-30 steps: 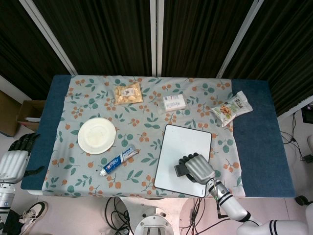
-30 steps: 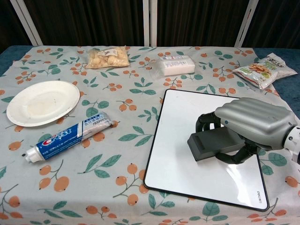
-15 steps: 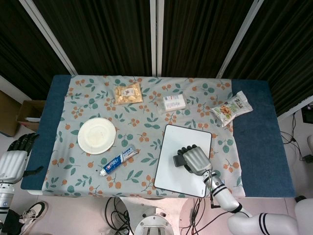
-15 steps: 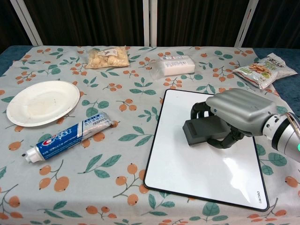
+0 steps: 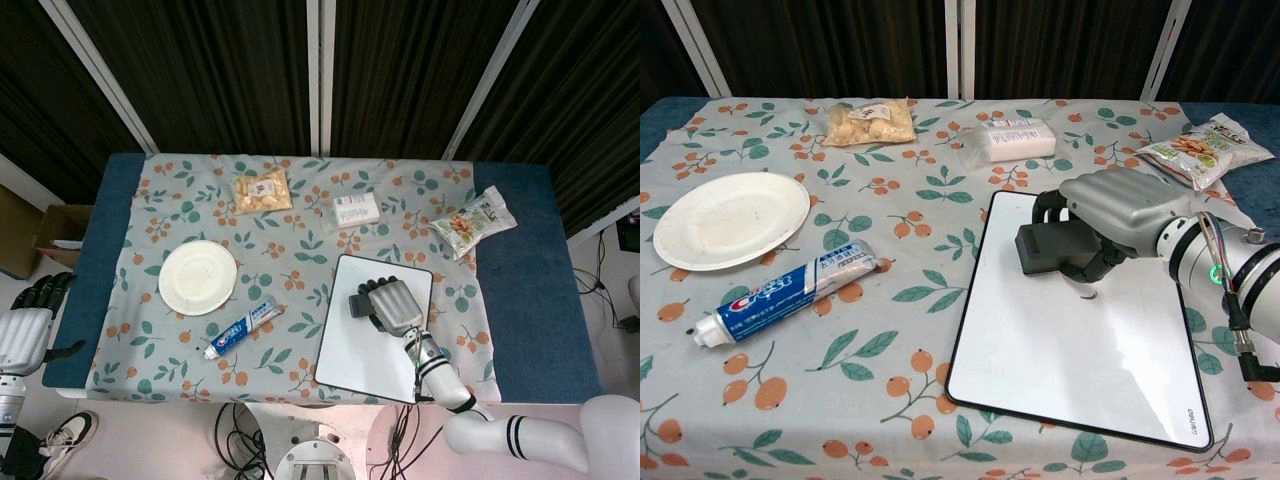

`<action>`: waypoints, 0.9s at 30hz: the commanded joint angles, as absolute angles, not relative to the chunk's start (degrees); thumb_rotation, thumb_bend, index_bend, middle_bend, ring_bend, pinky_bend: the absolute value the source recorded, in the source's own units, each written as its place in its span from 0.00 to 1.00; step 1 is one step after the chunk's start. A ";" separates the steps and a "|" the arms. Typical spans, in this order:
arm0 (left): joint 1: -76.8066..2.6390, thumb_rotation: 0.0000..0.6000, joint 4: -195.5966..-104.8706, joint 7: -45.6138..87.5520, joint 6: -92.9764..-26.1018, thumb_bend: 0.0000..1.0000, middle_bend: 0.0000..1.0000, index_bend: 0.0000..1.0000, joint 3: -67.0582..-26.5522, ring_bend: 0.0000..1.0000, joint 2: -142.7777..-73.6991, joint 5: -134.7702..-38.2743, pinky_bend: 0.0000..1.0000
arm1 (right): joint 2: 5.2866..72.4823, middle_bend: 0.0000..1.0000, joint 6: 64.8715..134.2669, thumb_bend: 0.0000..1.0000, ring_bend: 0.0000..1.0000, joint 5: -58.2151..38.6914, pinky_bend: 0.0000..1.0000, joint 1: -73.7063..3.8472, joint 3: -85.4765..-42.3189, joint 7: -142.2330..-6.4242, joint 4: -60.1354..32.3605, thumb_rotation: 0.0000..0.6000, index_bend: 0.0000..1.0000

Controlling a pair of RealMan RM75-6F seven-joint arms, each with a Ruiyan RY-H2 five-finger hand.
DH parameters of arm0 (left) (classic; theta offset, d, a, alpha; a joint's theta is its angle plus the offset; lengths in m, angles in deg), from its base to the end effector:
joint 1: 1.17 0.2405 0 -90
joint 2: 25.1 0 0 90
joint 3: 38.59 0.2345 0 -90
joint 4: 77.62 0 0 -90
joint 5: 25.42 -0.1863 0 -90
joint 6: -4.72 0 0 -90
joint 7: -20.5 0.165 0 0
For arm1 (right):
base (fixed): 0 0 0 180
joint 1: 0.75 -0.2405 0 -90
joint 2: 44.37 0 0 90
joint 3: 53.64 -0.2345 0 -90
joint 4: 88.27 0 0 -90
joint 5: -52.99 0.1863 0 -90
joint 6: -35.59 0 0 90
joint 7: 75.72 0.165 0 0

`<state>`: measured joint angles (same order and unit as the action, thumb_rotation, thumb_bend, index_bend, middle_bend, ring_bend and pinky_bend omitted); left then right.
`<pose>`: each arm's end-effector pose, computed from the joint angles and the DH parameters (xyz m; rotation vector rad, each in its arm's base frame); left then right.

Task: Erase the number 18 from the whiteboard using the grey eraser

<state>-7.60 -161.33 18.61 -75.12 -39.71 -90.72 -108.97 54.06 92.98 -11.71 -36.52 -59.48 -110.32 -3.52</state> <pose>-0.3172 0.2023 0.1642 -1.4362 -0.9198 -0.7607 -0.1366 -0.2862 -0.0579 1.9763 -0.8929 0.7785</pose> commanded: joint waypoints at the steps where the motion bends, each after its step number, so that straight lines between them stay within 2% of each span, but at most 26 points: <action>1: -7.58 1.00 -161.22 18.52 -75.09 0.05 0.09 0.11 -39.68 0.06 -90.81 -108.98 0.17 | 53.28 0.66 94.52 0.40 0.60 -13.80 0.69 -35.66 -57.61 -110.71 -1.99 1.00 0.91; 13: -7.66 1.00 -161.96 19.37 -75.38 0.05 0.09 0.11 -39.49 0.06 -90.90 -109.65 0.17 | 48.93 0.67 99.73 0.40 0.60 -21.44 0.70 -30.29 -49.50 -109.42 4.99 1.00 0.92; 17: -7.59 1.00 -162.38 19.69 -75.57 0.05 0.09 0.11 -39.48 0.06 -90.70 -109.72 0.17 | 47.42 0.67 100.49 0.40 0.60 -23.44 0.70 -29.06 -47.97 -108.11 7.00 1.00 0.92; 21: -7.65 1.00 -162.64 20.02 -75.51 0.05 0.09 0.11 -39.48 0.06 -90.57 -109.72 0.17 | 46.37 0.67 101.43 0.40 0.60 -25.45 0.70 -28.39 -47.64 -107.54 8.21 1.00 0.92; 27: -7.67 1.00 -162.97 20.09 -75.50 0.05 0.09 0.11 -39.52 0.06 -90.33 -109.68 0.17 | 47.72 0.67 100.60 0.40 0.60 -25.38 0.70 -28.85 -49.50 -108.99 6.35 1.00 0.92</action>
